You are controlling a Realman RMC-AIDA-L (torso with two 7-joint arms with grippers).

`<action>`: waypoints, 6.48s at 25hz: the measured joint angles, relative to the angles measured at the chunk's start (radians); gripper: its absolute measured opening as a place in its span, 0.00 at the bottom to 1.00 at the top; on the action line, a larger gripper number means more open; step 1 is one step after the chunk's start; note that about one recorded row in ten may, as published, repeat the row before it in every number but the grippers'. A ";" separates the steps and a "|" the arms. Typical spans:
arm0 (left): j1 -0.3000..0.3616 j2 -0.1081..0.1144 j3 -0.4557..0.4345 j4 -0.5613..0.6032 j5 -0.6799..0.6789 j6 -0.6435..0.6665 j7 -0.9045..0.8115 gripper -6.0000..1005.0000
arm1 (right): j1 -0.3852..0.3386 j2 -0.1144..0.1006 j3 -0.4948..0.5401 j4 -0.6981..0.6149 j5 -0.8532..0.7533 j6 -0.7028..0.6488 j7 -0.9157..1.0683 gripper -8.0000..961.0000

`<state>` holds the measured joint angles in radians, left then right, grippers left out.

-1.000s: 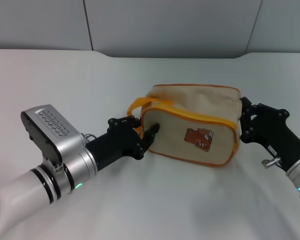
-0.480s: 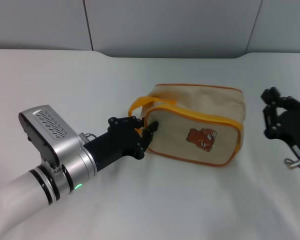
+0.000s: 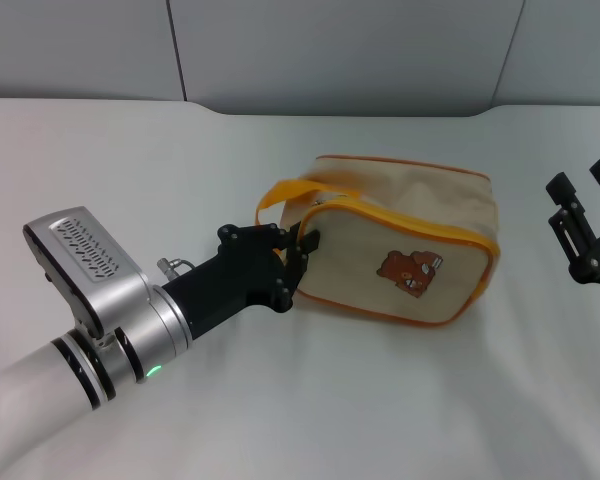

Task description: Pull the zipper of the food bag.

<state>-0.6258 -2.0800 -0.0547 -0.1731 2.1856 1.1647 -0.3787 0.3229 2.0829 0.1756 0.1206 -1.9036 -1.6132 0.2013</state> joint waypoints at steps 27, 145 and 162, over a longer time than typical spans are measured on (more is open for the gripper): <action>-0.098 0.005 0.063 0.184 0.001 0.343 0.345 0.08 | 0.132 0.007 -0.082 -0.068 -0.008 0.052 -0.073 0.53; 0.105 0.012 -0.085 0.017 0.023 0.434 0.297 0.37 | 0.007 -0.001 -0.068 -0.144 -0.132 -0.150 0.076 0.72; 0.134 0.018 0.193 0.530 0.243 0.733 -0.320 0.81 | 0.147 -0.034 -0.572 -0.516 -0.241 -0.250 0.638 0.78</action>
<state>-0.4919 -2.0618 0.1386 0.3573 2.4281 1.8976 -0.6983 0.4699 2.0488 -0.3960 -0.3956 -2.1446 -1.8632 0.8395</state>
